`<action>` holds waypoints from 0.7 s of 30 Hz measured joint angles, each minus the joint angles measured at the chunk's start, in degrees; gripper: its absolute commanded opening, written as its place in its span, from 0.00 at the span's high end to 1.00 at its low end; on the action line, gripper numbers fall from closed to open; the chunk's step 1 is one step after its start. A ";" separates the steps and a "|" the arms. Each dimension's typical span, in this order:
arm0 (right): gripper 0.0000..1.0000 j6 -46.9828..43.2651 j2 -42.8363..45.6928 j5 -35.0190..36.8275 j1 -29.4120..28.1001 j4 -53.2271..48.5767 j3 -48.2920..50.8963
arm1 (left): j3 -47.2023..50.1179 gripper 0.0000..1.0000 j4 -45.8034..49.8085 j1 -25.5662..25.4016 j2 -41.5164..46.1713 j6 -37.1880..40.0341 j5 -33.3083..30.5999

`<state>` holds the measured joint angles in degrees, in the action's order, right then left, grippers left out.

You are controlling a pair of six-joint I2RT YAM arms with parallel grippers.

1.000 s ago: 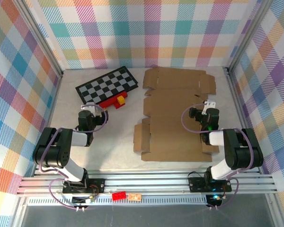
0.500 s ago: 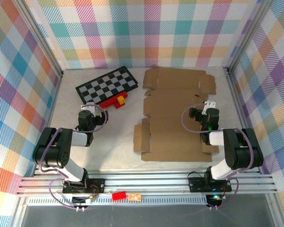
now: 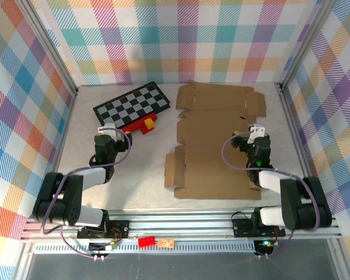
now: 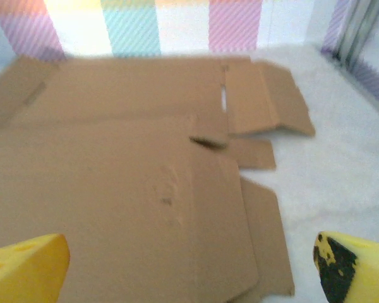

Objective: Fold the paper box

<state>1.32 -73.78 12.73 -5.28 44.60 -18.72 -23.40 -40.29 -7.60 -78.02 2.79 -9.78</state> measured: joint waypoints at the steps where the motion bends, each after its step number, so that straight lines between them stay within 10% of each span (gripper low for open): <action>1: 0.01 -0.33 2.78 0.50 -0.09 -1.36 -0.61 | -0.28 0.00 0.94 -0.81 2.03 0.07 -0.87; 12: 0.01 2.95 13.40 7.48 -3.37 -19.52 -18.86 | -19.89 0.00 17.00 -10.58 9.75 -3.28 -12.07; 21: 0.01 12.11 13.51 8.28 -3.54 -25.55 -14.38 | -23.71 0.00 25.73 -11.50 10.84 -9.94 -14.29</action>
<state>13.43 -60.27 21.02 -8.82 19.05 -33.10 -47.11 -14.57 -19.09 -67.18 -7.16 -24.08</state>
